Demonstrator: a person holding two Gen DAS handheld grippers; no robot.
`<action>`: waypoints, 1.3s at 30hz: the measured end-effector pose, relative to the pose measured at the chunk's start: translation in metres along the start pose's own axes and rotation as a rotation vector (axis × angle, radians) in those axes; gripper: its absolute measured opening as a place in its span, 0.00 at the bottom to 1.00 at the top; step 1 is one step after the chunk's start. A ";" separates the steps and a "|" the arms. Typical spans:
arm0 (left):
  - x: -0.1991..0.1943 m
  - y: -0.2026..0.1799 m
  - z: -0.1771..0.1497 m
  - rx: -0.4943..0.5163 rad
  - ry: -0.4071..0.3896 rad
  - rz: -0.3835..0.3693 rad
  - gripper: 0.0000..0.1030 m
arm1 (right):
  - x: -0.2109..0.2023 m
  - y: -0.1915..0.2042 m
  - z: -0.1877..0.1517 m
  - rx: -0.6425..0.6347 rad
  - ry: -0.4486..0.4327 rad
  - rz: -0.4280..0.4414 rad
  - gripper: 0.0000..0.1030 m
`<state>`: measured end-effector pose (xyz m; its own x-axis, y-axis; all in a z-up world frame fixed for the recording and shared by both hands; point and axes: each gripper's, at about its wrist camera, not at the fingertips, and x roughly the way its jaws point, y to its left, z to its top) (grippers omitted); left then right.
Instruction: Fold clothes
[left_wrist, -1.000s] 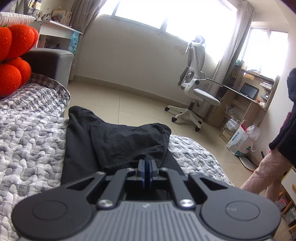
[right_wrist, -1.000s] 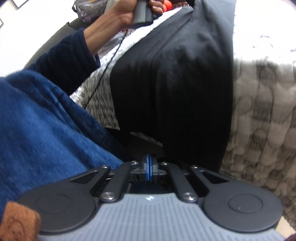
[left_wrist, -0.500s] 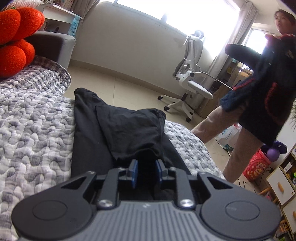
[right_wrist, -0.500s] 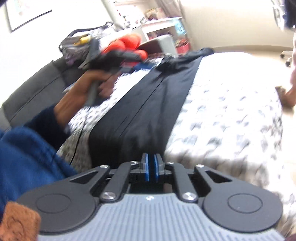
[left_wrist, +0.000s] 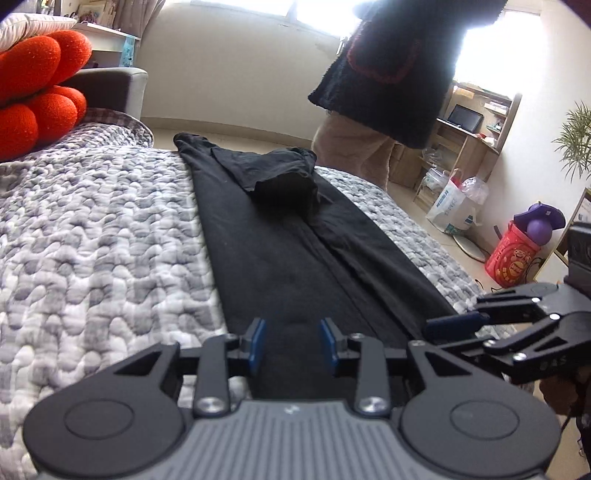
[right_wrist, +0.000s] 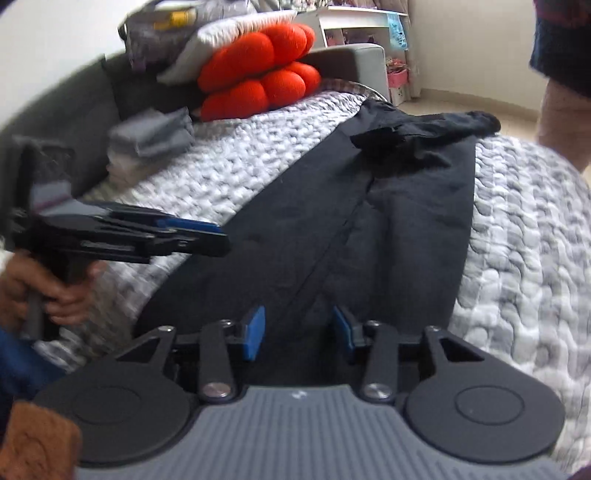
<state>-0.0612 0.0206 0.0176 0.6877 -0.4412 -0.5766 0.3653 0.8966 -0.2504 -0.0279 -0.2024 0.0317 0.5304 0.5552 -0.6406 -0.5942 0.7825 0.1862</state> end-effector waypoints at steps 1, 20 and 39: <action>-0.003 0.002 -0.003 0.009 -0.002 0.008 0.32 | 0.002 0.001 0.000 -0.005 0.004 -0.041 0.17; -0.024 0.012 -0.009 0.036 -0.045 -0.027 0.32 | 0.004 0.000 0.010 0.142 -0.077 -0.019 0.09; 0.051 0.032 0.101 -0.124 -0.074 -0.112 0.50 | 0.031 -0.185 0.121 0.352 -0.084 -0.162 0.49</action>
<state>0.0487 0.0229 0.0592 0.6929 -0.5360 -0.4823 0.3648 0.8376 -0.4067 0.1718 -0.2963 0.0675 0.6568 0.4262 -0.6221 -0.2624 0.9026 0.3413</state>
